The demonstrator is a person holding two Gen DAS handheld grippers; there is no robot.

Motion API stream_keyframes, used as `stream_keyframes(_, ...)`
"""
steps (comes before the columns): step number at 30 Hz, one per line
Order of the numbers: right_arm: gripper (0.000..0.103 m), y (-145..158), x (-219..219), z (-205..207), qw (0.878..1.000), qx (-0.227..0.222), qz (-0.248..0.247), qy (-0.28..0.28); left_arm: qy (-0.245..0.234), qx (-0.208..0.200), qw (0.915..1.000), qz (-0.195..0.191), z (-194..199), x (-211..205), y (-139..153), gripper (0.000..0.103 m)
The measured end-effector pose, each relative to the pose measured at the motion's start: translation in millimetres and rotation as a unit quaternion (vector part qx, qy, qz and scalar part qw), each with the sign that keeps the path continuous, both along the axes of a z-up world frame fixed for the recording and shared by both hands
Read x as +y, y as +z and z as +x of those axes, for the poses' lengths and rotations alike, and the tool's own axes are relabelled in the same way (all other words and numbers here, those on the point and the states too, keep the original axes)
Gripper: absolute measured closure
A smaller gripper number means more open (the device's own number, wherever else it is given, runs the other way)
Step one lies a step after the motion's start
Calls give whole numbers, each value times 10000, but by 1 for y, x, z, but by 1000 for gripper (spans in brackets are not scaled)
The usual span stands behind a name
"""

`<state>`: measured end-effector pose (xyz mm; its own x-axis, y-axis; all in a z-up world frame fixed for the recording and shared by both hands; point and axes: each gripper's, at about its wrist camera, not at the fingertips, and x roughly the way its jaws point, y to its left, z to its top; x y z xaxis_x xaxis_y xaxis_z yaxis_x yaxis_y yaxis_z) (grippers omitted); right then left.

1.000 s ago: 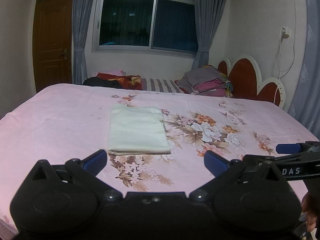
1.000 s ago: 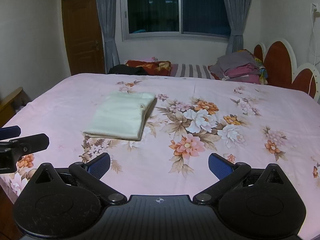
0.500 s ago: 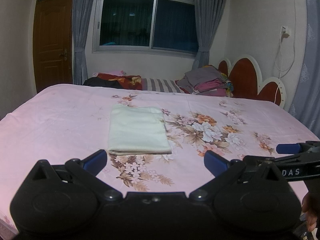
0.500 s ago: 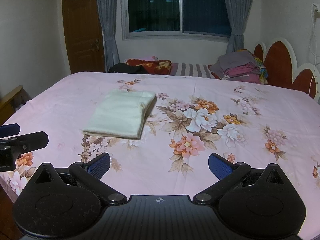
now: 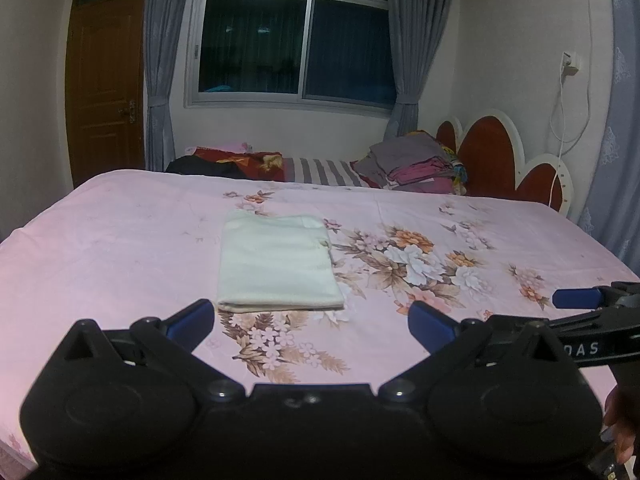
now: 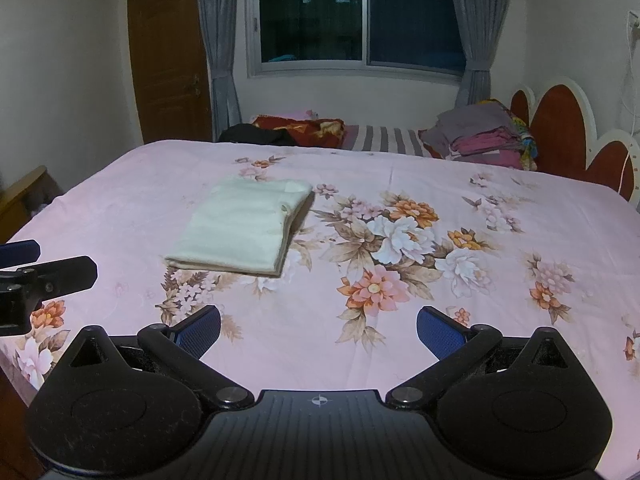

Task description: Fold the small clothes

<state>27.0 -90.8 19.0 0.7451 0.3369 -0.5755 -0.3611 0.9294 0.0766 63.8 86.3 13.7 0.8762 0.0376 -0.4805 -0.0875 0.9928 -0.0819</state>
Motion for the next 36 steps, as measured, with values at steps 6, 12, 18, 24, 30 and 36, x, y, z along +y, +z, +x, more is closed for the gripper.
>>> stream_keyframes(6,0,0,-2,2,10000,1,-31,31,7,5,10000,-8,0,1,0,0)
stream_keyframes(12,0,1,-1,3,10000,-17,-27,68,19,-8,10000,24,1,2,-1,0)
stream_keyframes(18,0,2,1,3,10000,-47,-29,65,38,4,10000,26,1,4,-2,0)
stream_keyframes(24,0,4,0,5,10000,-68,1,39,36,7,10000,22,1,4,-2,0)
stream_keyframes(30,0,3,0,5,10000,-34,4,55,84,-17,9999,93,0,4,-5,0)
stream_keyframes(36,0,4,0,5,10000,-35,23,75,2,-37,9999,141,-2,2,-6,1)
